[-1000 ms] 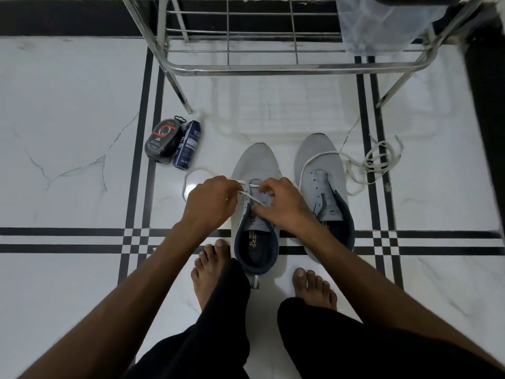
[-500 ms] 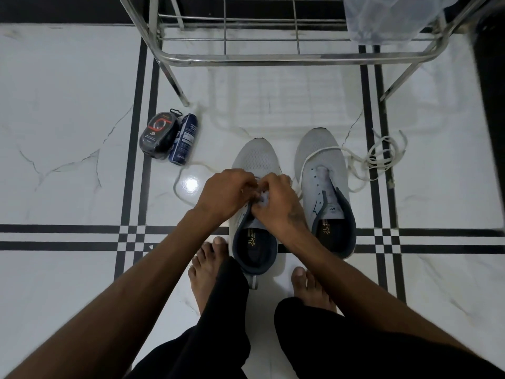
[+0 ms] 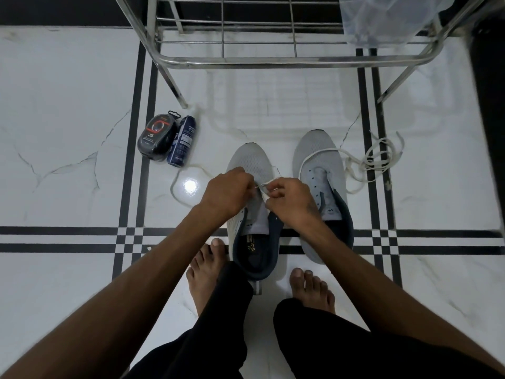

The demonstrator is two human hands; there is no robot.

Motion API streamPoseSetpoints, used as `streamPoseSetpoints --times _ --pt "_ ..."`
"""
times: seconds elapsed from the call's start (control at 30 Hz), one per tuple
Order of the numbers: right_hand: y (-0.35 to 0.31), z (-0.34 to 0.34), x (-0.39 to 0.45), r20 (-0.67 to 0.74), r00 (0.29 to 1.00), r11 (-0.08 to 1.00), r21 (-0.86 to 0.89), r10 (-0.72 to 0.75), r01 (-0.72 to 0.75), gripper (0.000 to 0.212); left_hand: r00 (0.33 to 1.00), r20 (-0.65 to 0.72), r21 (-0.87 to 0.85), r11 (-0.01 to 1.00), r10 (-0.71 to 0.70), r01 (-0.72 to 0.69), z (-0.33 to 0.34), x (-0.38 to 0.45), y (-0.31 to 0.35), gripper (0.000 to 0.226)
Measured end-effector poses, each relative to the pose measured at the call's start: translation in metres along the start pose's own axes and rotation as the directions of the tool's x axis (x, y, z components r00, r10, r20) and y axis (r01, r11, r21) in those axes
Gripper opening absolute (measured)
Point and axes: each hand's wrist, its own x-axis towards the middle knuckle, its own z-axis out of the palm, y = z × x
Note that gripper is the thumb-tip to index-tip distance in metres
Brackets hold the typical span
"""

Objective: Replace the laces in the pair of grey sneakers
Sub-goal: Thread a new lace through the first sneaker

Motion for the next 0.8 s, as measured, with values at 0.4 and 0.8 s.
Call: streamPoseSetpoints --times 0.4,0.8 --pt "0.013 0.006 -0.001 -0.001 0.999 0.965 0.259 0.051 -0.049 0.034 0.965 -0.235 -0.189 0.980 -0.113 0.069 0.019 -0.020 0.010 0.018" --pt "0.014 0.007 -0.001 -0.007 0.999 0.973 0.230 0.038 -0.035 0.028 0.944 -0.255 -0.398 0.912 -0.211 0.096 0.033 -0.023 0.017 0.013"
